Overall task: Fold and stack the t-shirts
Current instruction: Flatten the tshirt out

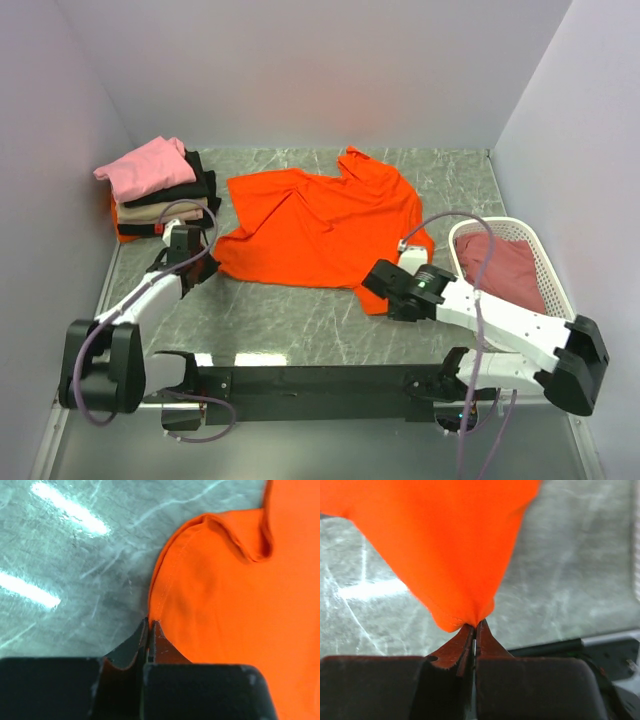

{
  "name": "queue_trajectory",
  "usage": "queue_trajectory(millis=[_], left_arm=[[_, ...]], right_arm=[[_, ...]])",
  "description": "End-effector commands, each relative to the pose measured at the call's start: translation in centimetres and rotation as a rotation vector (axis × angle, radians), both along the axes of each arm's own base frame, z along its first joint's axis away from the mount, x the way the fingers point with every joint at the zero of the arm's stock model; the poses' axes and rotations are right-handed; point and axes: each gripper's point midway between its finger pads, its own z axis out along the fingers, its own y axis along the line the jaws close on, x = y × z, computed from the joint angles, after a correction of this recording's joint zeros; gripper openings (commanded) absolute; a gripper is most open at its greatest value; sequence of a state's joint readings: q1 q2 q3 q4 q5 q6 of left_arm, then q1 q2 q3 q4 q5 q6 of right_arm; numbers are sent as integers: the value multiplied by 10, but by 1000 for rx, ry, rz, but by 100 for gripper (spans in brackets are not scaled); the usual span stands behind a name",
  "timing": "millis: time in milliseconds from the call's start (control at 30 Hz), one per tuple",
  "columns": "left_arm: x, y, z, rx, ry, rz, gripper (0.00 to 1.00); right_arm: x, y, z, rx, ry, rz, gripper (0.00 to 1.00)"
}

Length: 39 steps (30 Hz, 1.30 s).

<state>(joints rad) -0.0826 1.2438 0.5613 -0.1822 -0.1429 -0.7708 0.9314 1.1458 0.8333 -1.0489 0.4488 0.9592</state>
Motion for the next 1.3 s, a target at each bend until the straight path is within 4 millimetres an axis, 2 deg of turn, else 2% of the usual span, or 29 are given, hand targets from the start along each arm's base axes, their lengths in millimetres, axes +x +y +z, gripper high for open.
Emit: queue_trajectory(millis=[0, 167, 267, 400, 533, 600, 633, 800, 1067, 1233, 1267], left_arm=[[-8, -6, 11, -43, -32, -9, 1], [-24, -12, 25, -84, -64, -21, 1], [-34, -15, 32, -105, -87, -17, 1], [-47, -26, 40, -129, -100, -25, 1], [-61, -40, 64, -187, -157, -34, 1], [-72, -46, 71, -211, -157, -44, 0], [-75, -47, 80, -228, -192, -45, 1], [-82, -51, 104, -267, -247, -43, 0], [-89, -59, 88, -256, -159, -50, 1], [-85, -65, 71, -259, -130, -73, 1], [-79, -67, 76, -262, -150, -83, 0]], right_arm=[[-10, -36, 27, -65, -39, -99, 0], [-19, -51, 62, 29, -110, -154, 0], [-28, -60, 74, 65, -122, -156, 0], [-38, -60, 72, 129, -111, -142, 0], [-47, -62, 64, 154, -88, -132, 0], [-48, -62, 63, 165, -88, -132, 0], [-48, -63, 65, 172, -96, -126, 0], [-43, -61, 68, 168, -117, -105, 0], [-30, -54, 54, 80, -104, -79, 0], [-7, -43, 64, 65, -168, -58, 0], [0, -42, 68, 54, -186, -54, 0]])
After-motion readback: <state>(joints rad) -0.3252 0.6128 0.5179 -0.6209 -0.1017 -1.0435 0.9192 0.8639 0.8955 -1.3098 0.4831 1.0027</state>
